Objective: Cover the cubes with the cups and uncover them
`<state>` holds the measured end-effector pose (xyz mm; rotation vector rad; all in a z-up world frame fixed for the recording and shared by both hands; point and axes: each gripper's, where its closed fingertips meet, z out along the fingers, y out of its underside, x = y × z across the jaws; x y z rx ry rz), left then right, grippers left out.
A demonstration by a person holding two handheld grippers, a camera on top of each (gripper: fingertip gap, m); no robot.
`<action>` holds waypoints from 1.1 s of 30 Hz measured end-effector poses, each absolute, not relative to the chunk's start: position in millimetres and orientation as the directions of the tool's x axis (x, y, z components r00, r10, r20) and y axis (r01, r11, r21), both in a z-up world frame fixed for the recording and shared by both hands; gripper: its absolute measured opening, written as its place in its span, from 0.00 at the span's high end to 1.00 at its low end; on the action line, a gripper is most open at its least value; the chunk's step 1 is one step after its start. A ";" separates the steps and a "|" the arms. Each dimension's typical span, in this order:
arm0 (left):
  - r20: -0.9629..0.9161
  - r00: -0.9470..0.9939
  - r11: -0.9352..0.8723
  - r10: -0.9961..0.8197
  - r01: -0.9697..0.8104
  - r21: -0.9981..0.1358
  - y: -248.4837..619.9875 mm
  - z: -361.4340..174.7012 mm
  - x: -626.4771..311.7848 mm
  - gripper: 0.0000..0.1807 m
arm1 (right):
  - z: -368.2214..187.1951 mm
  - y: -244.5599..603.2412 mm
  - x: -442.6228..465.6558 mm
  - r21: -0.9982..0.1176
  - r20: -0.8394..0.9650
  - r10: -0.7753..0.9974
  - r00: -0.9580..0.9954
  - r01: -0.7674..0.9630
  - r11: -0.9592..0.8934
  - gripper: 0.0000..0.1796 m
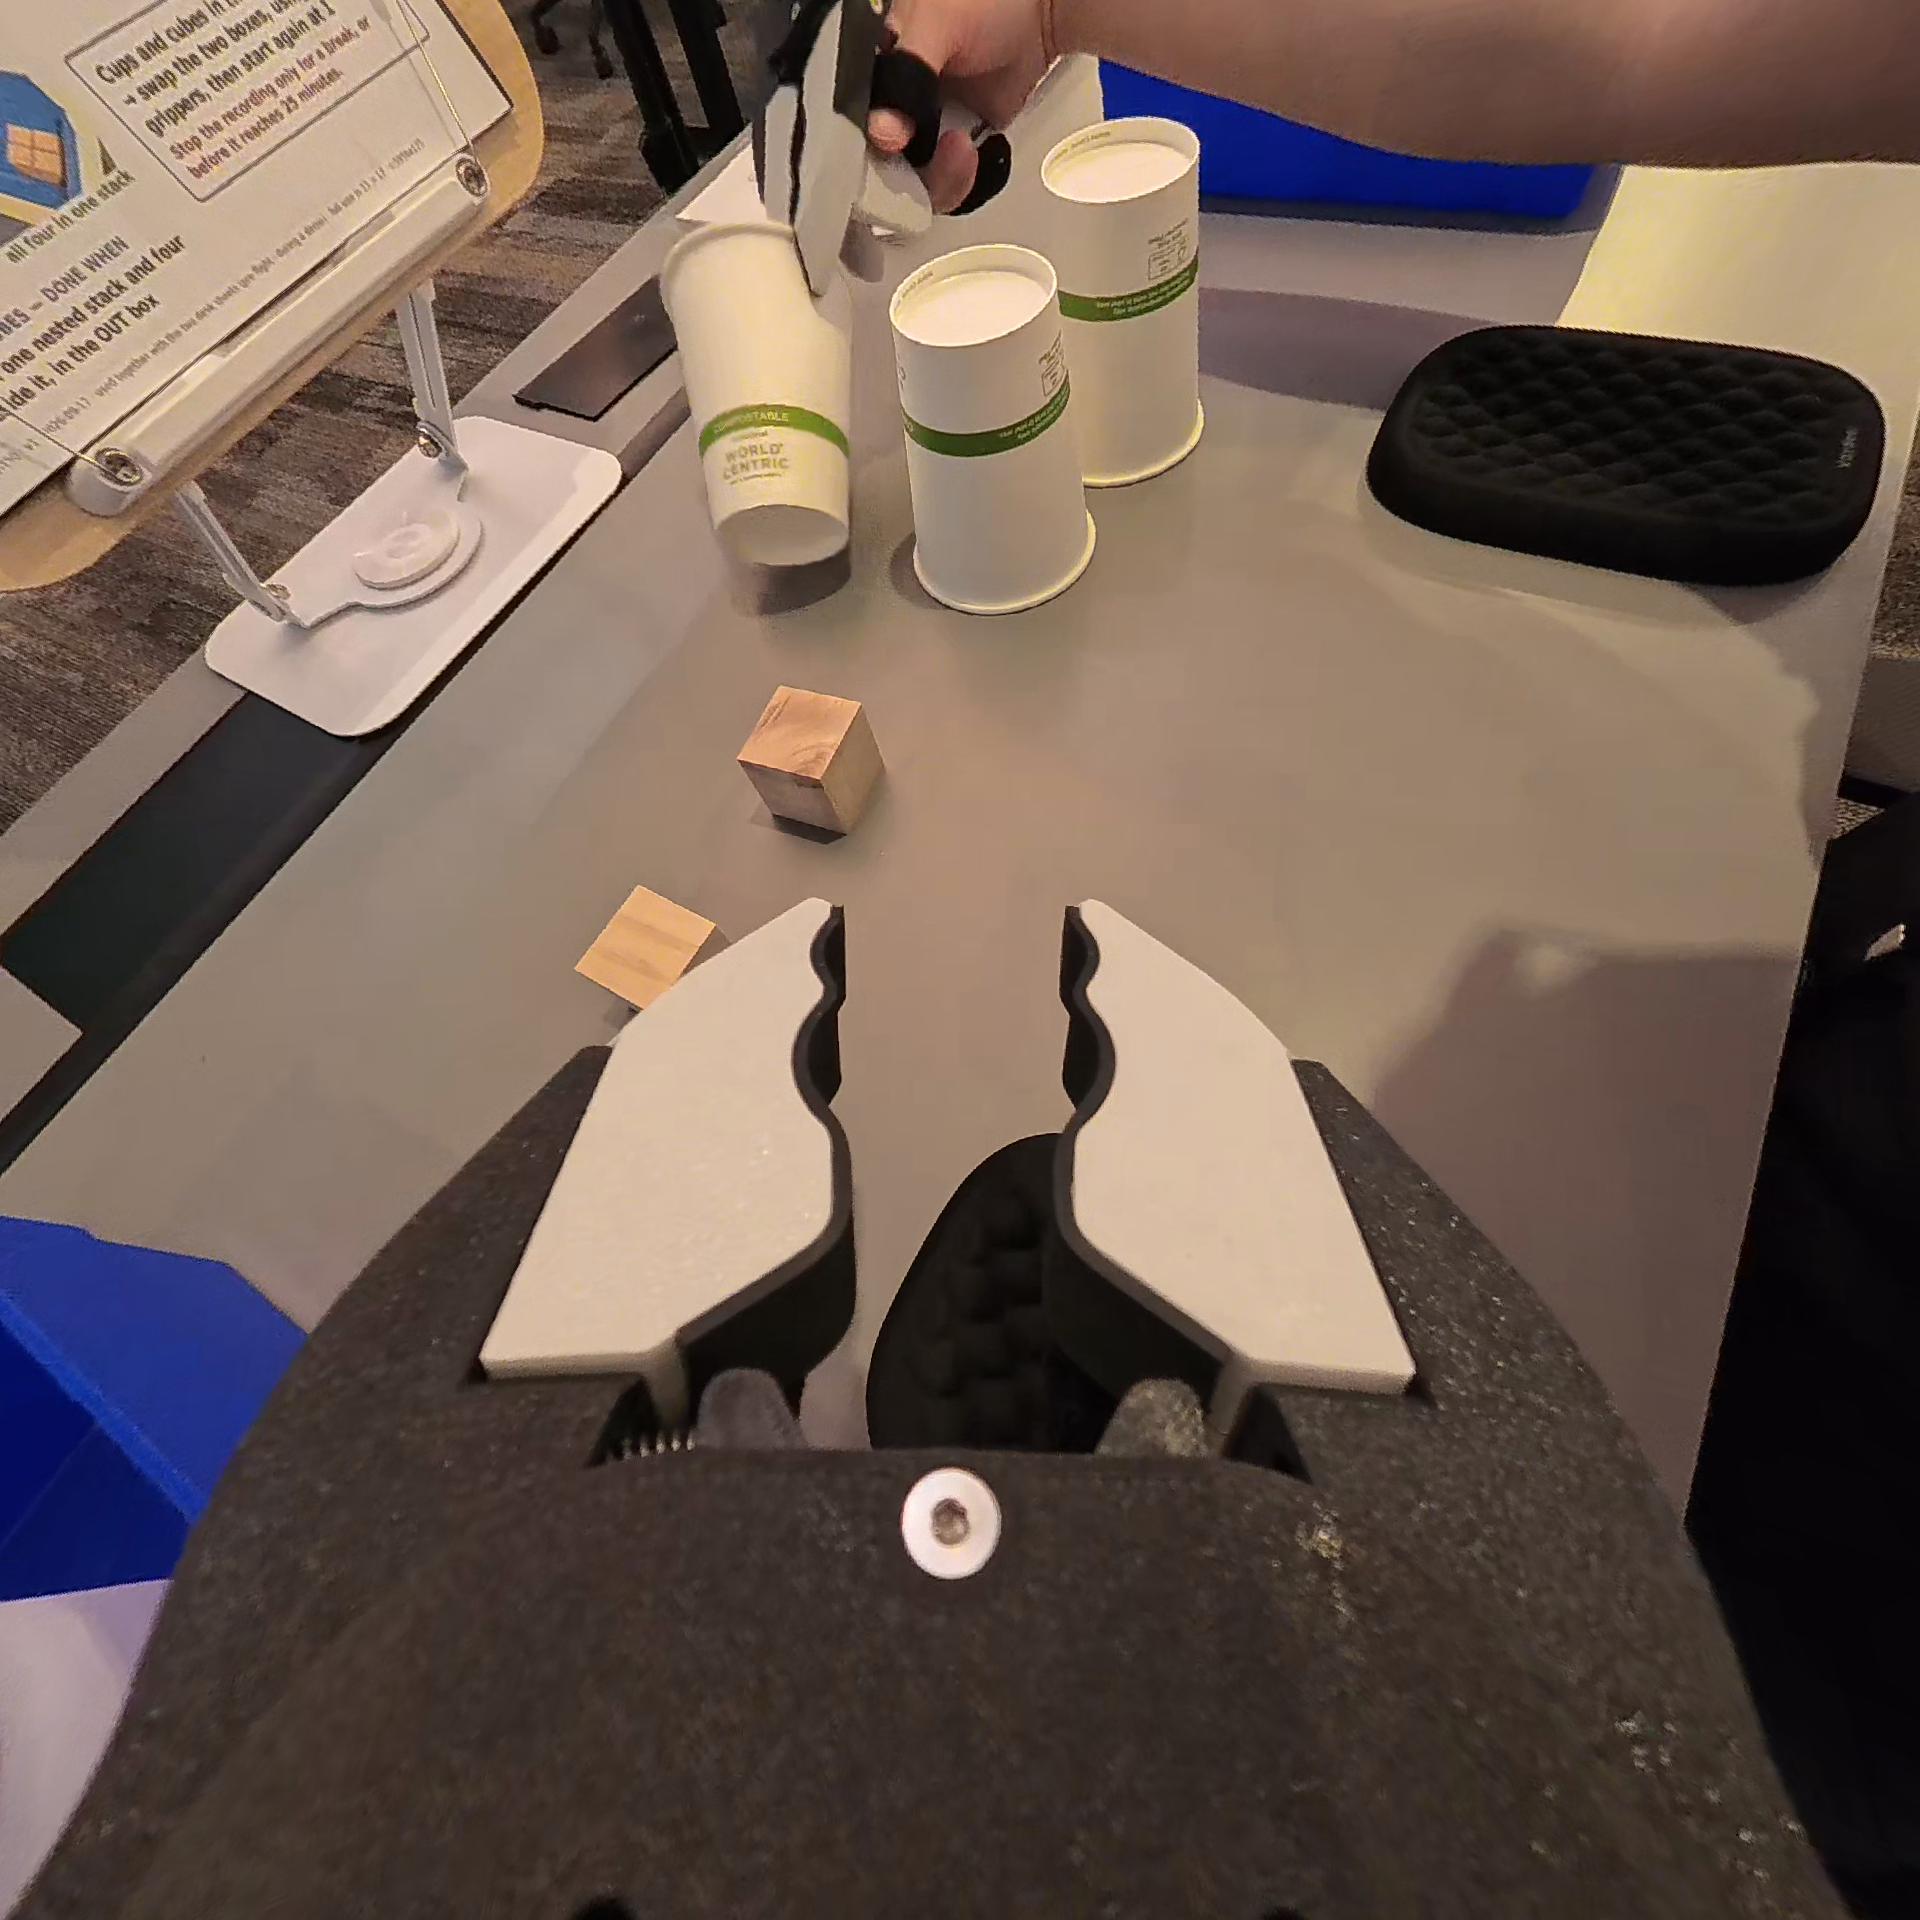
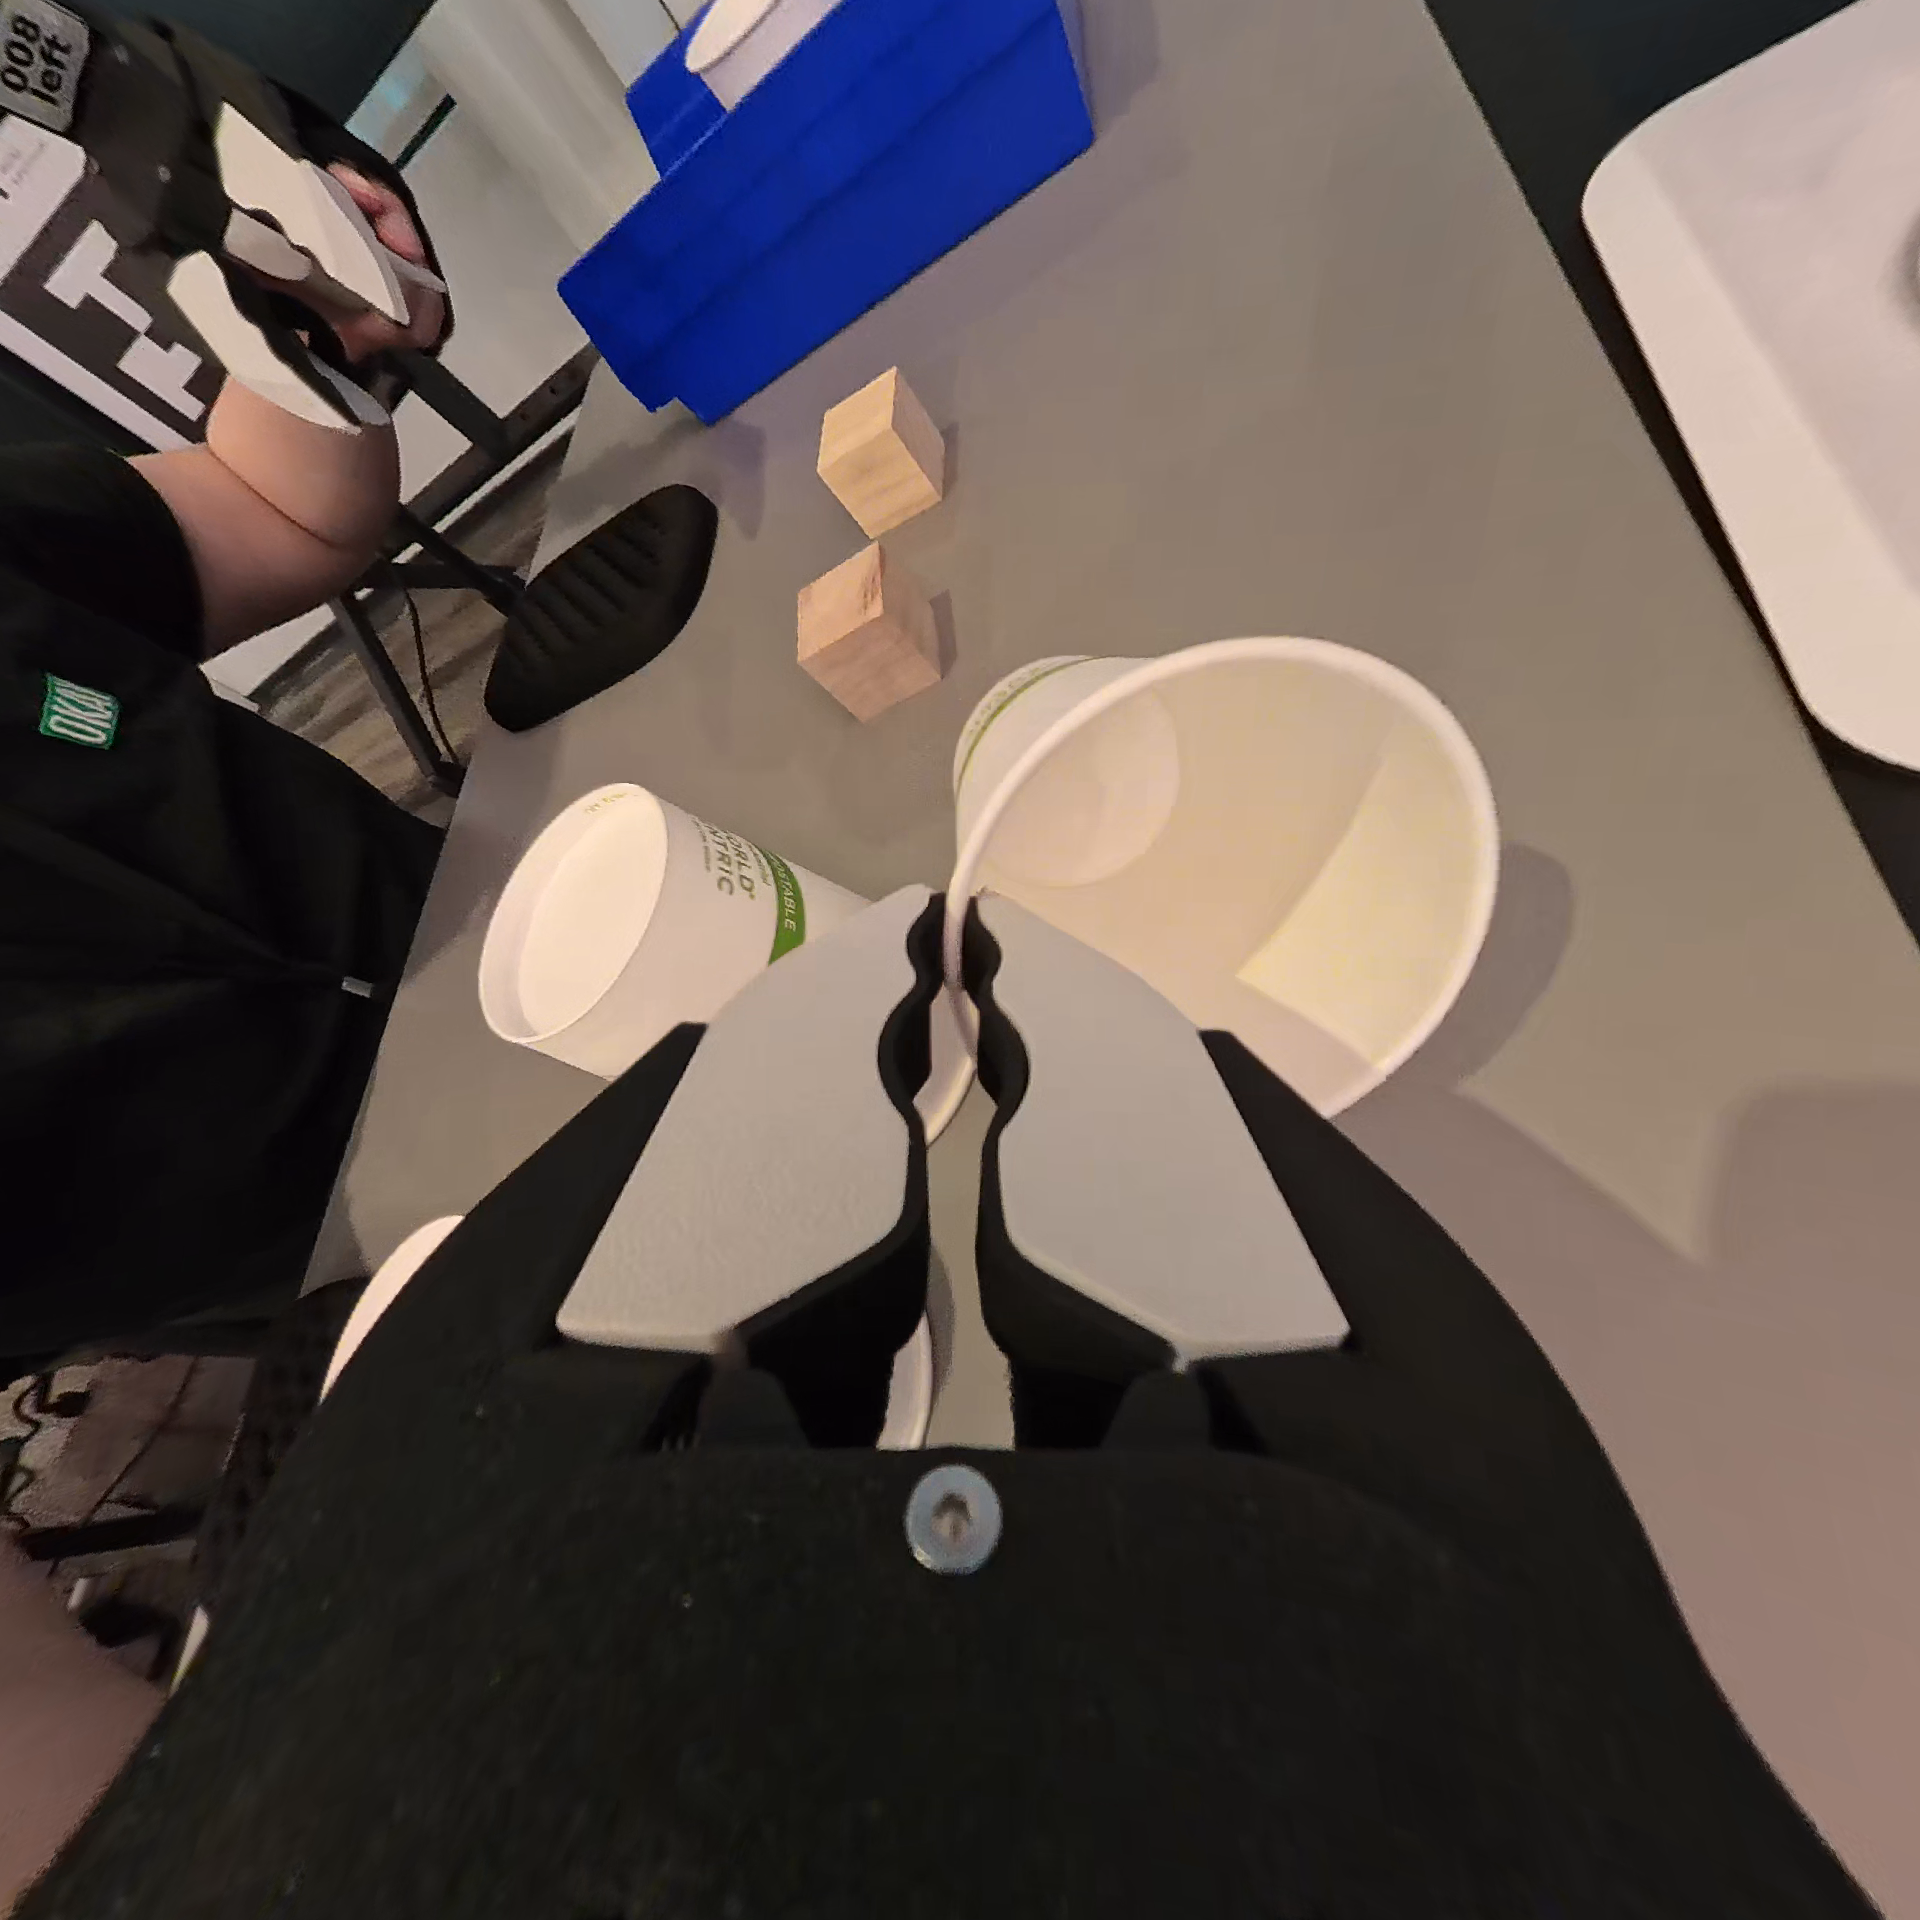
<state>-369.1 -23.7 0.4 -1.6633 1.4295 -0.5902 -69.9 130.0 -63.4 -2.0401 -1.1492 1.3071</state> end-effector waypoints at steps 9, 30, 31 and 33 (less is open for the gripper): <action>-0.224 0.335 0.034 -0.915 -0.491 -0.871 -14.6 21.8 -372.9 0.78 | 1.1 116.2 -78.9 -0.854 -0.374 0.913 0.167 0.323 -0.408 0.99; -0.394 0.462 0.395 -0.795 -0.099 -0.913 -17.7 162.8 -281.9 0.89 | 183.9 -13.9 -202.9 -0.986 -0.004 0.998 0.069 -0.166 0.008 0.99; -0.376 0.452 0.379 -0.809 -0.087 -0.921 -19.6 162.5 -280.4 0.89 | 182.9 -16.0 -203.7 -0.985 -0.005 0.998 0.068 -0.172 0.007 0.99; -0.347 0.436 0.355 -0.830 -0.065 -0.933 -22.3 162.3 -279.3 0.89 | 181.4 -18.7 -205.0 -0.983 -0.011 0.997 0.071 -0.182 0.002 0.99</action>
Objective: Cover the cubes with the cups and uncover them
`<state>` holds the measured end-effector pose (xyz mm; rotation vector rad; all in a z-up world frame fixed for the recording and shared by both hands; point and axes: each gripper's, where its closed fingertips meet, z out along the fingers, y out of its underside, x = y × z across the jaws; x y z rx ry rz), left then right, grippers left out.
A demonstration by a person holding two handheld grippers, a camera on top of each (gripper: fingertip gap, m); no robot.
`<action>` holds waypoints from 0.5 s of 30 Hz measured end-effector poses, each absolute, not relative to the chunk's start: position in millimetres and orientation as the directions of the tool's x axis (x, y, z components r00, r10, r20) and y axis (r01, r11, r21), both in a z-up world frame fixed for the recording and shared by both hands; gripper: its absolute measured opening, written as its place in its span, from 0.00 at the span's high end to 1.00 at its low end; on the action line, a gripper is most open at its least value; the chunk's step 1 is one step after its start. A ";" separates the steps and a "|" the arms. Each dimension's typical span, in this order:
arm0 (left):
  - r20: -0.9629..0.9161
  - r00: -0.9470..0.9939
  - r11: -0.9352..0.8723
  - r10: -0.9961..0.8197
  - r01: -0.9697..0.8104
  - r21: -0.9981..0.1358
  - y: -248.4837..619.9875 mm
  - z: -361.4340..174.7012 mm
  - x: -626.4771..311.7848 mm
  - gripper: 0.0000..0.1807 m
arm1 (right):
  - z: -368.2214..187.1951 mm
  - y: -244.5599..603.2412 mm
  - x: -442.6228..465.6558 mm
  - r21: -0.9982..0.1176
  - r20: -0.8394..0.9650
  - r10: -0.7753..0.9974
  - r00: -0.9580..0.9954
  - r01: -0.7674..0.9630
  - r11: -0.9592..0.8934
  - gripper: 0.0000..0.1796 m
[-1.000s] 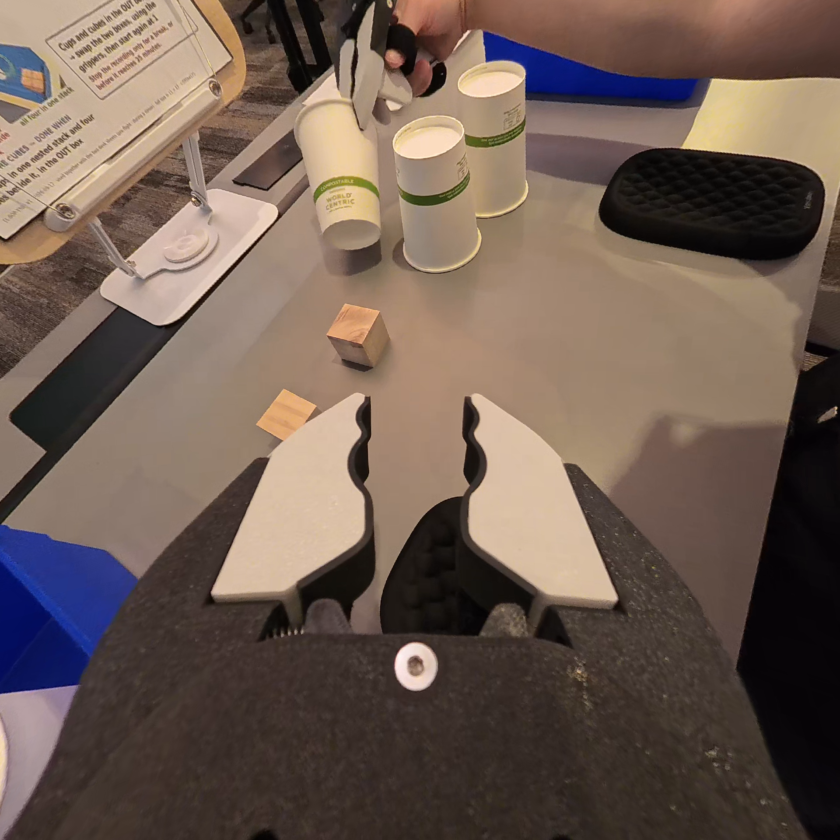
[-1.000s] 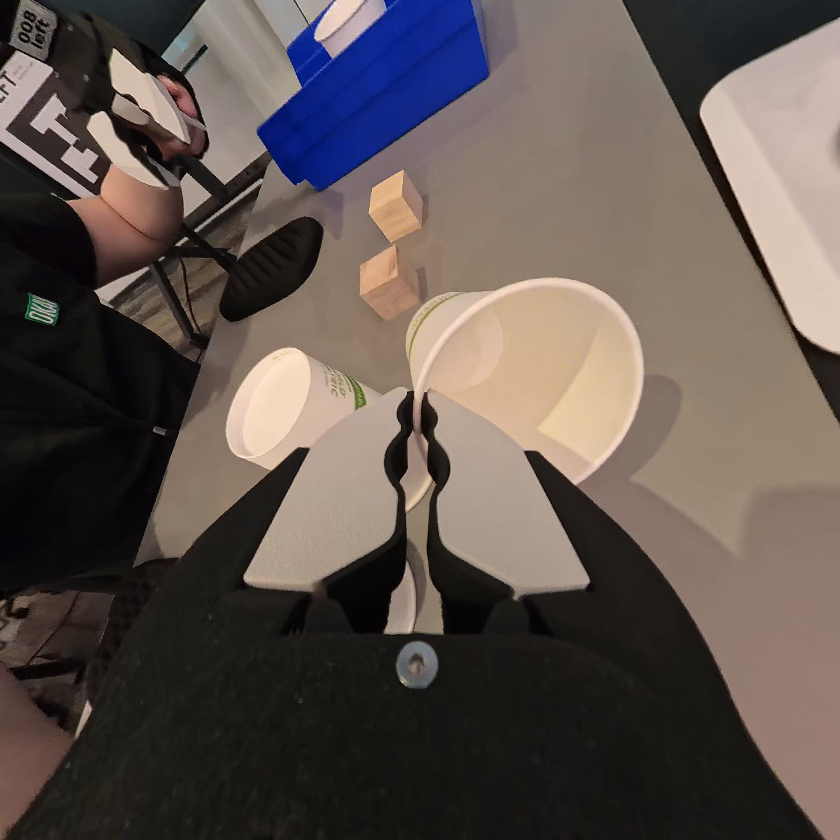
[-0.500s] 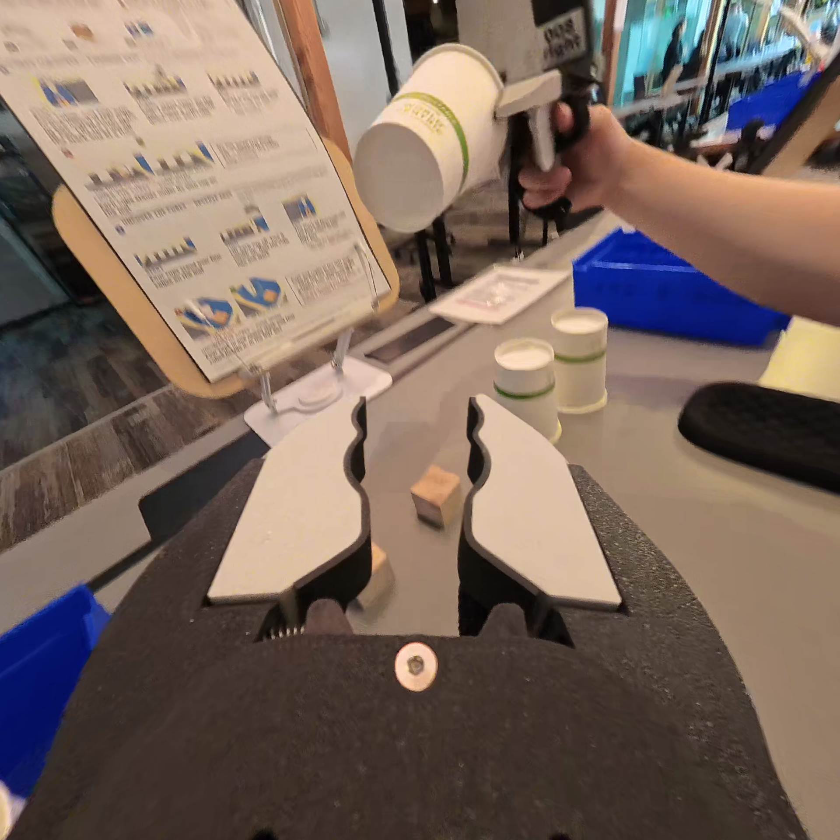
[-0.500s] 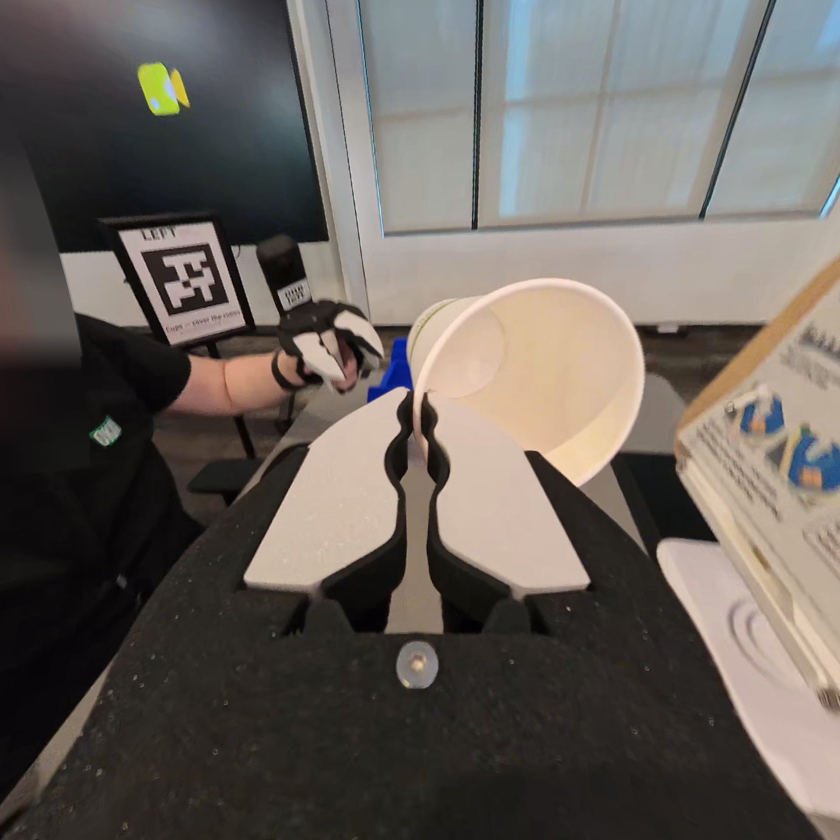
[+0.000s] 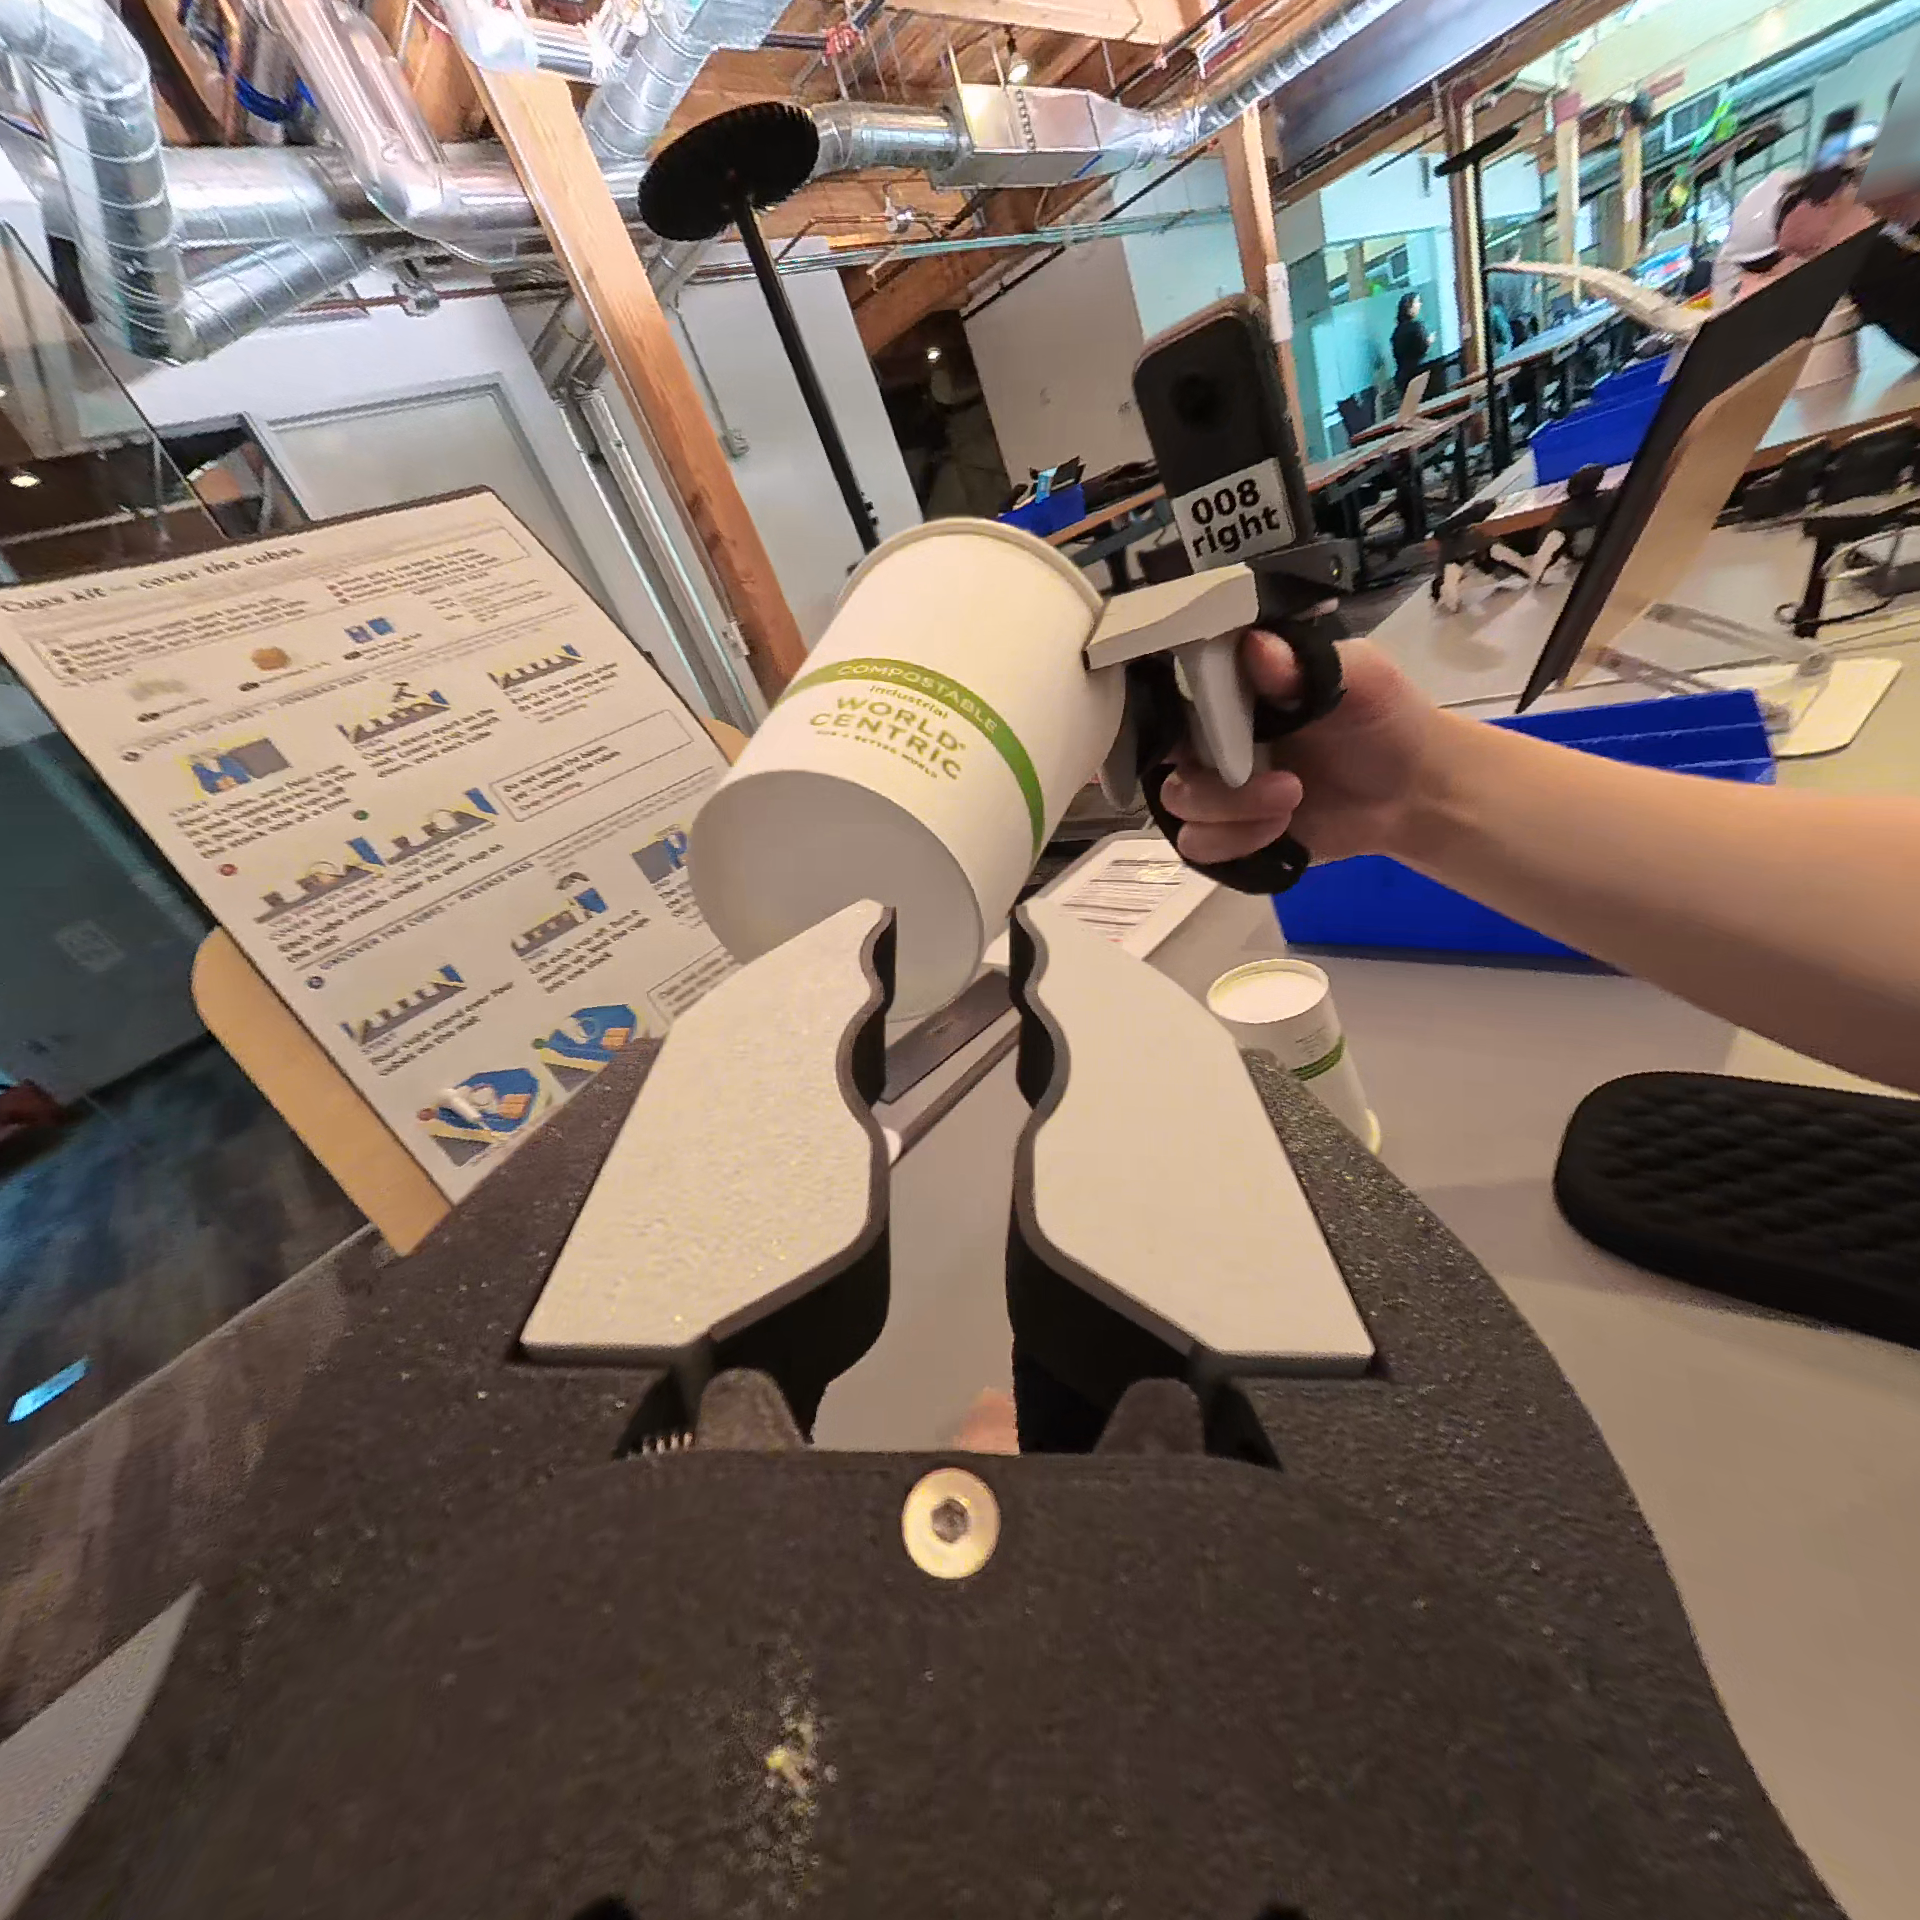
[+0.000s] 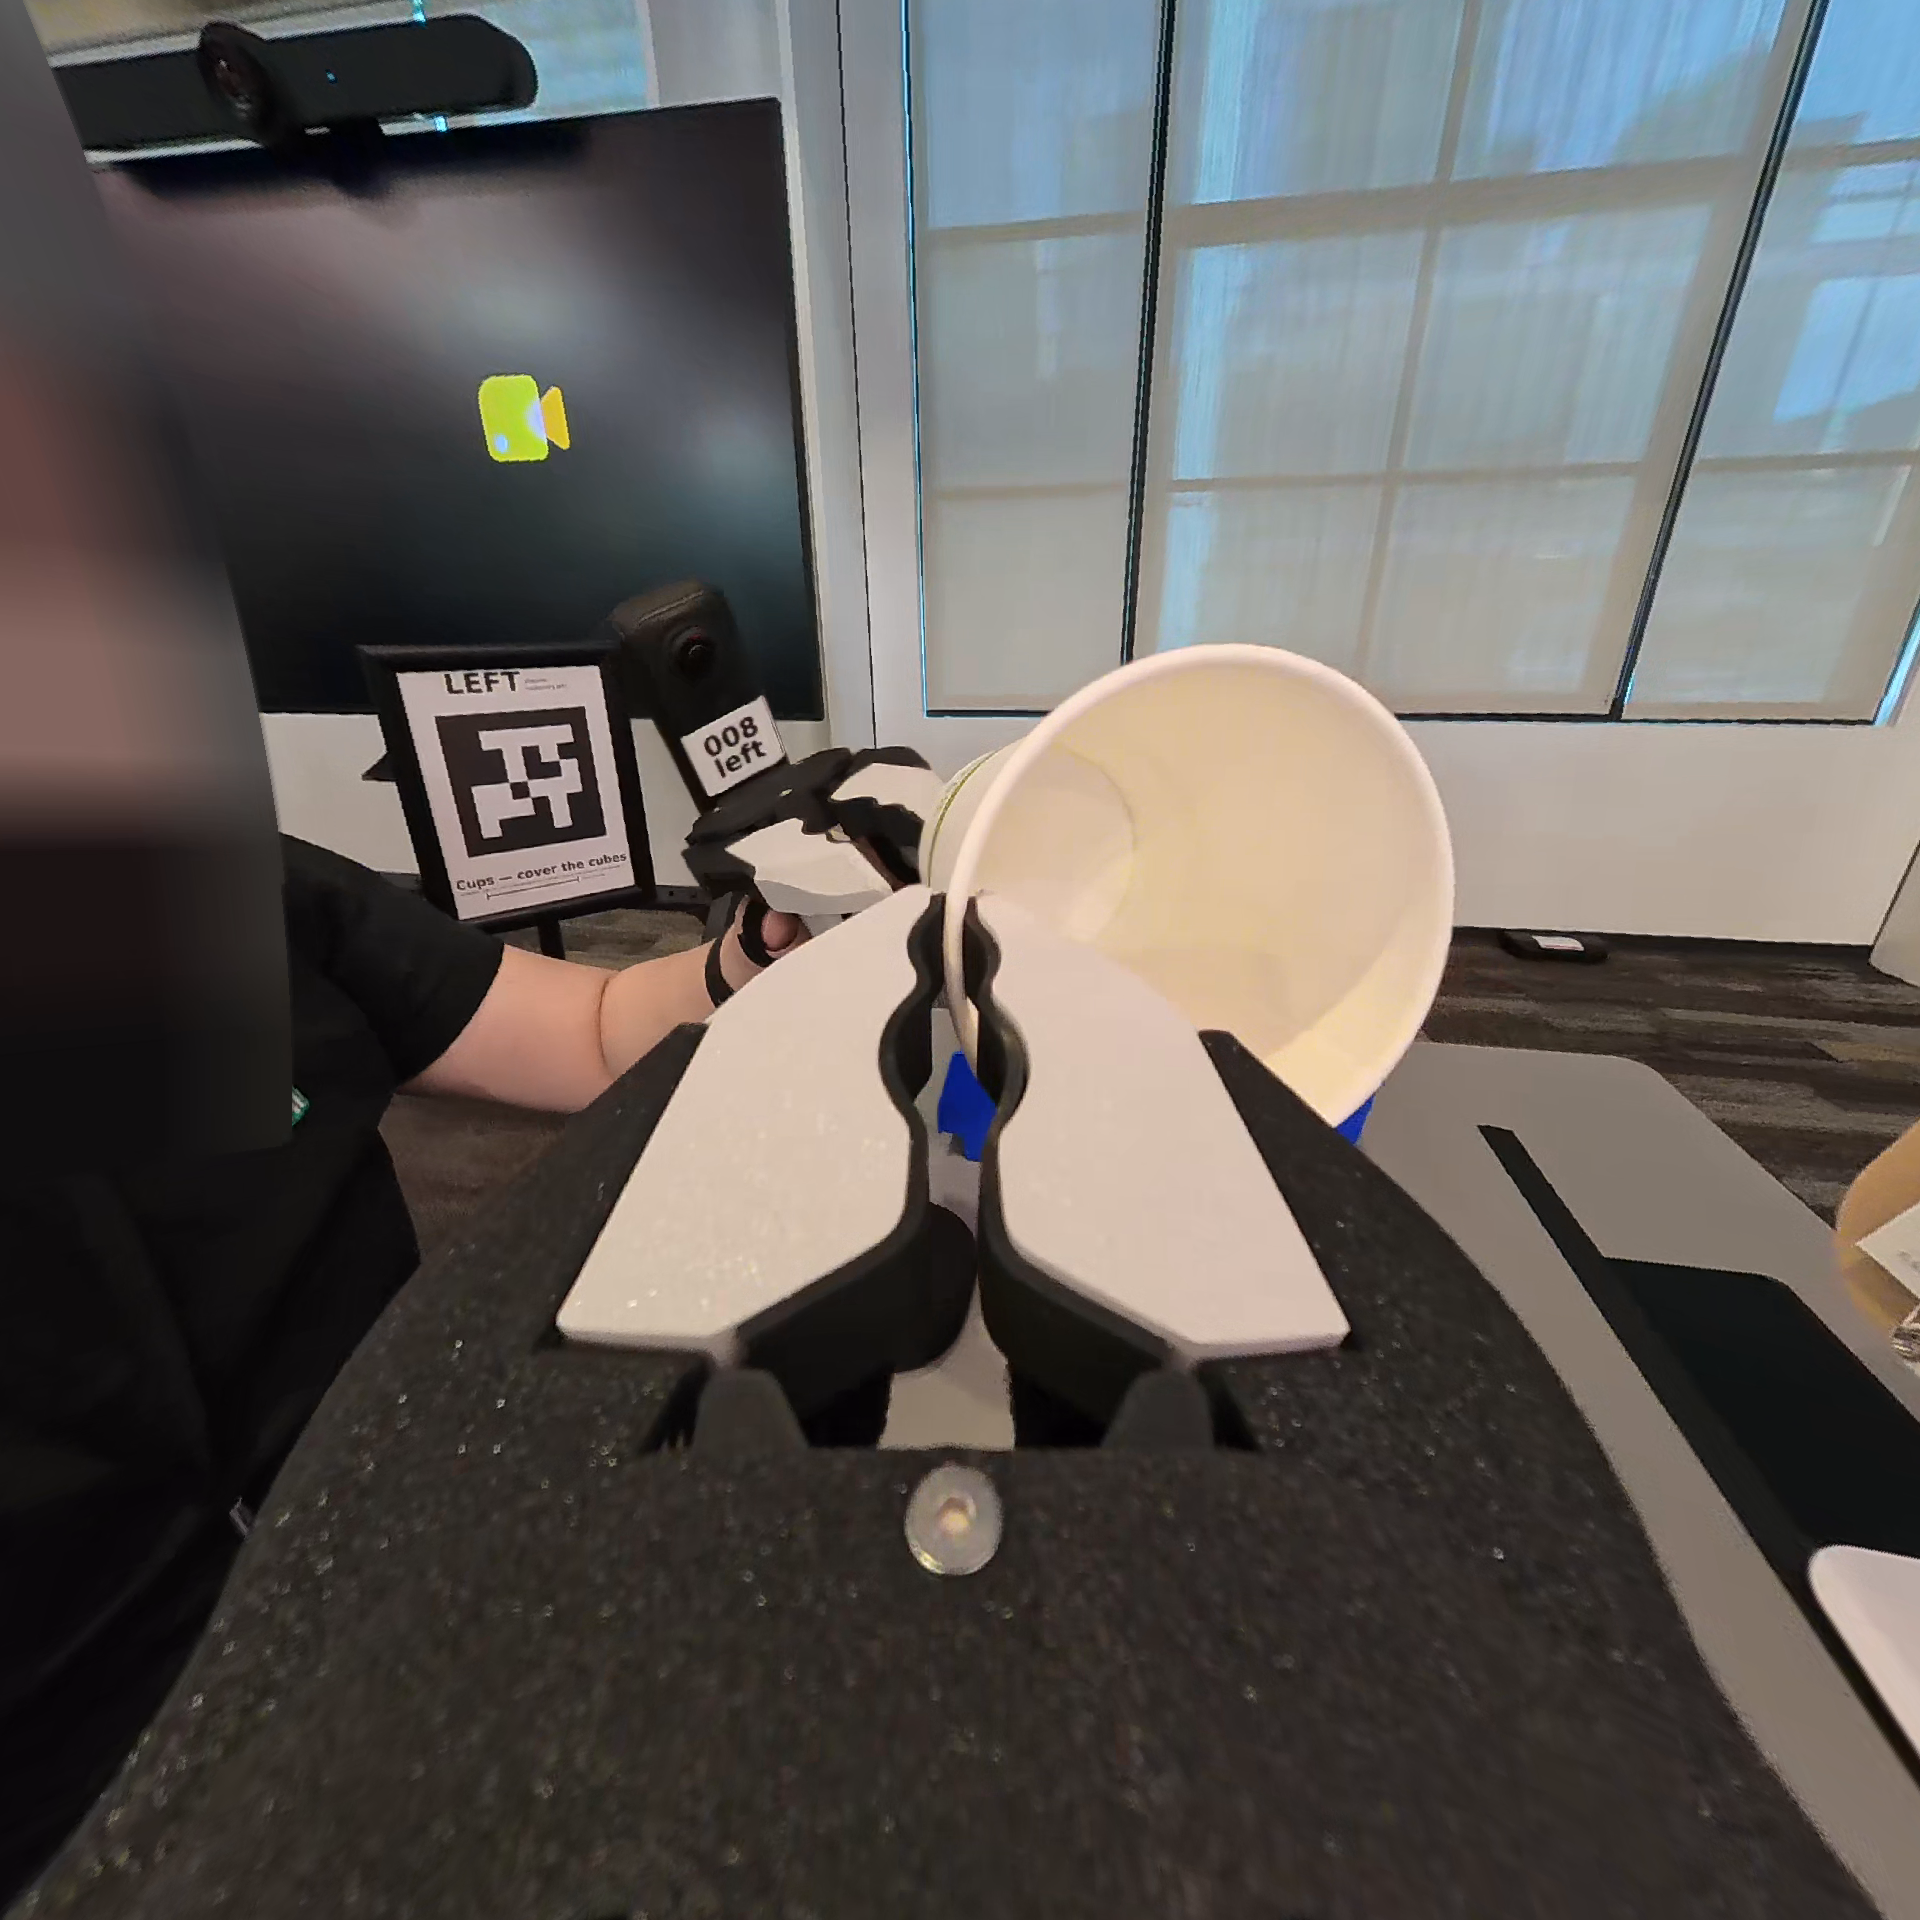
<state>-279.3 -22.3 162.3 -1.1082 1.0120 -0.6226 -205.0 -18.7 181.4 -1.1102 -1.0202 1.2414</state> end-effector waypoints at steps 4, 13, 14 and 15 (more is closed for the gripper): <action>-0.329 0.427 0.336 -0.842 -0.062 -0.940 -24.8 159.4 -278.3 0.90 | 182.2 -23.9 -207.0 -0.980 -0.012 0.997 0.070 -0.201 0.003 0.99; -0.316 0.431 0.315 -0.845 -0.078 -0.946 -23.5 151.1 -272.0 0.96 | 174.3 -25.8 -212.9 -0.982 0.001 0.996 0.084 -0.186 0.017 0.99; -0.303 0.424 0.302 -0.854 -0.071 -0.951 -23.0 150.2 -271.9 0.96 | 173.2 -25.5 -212.7 -0.982 -0.001 0.996 0.084 -0.187 0.014 0.99; -0.290 0.415 0.290 -0.862 -0.066 -0.955 -22.5 149.1 -271.9 0.96 | 172.3 -25.0 -212.6 -0.982 -0.002 0.996 0.085 -0.188 0.014 0.99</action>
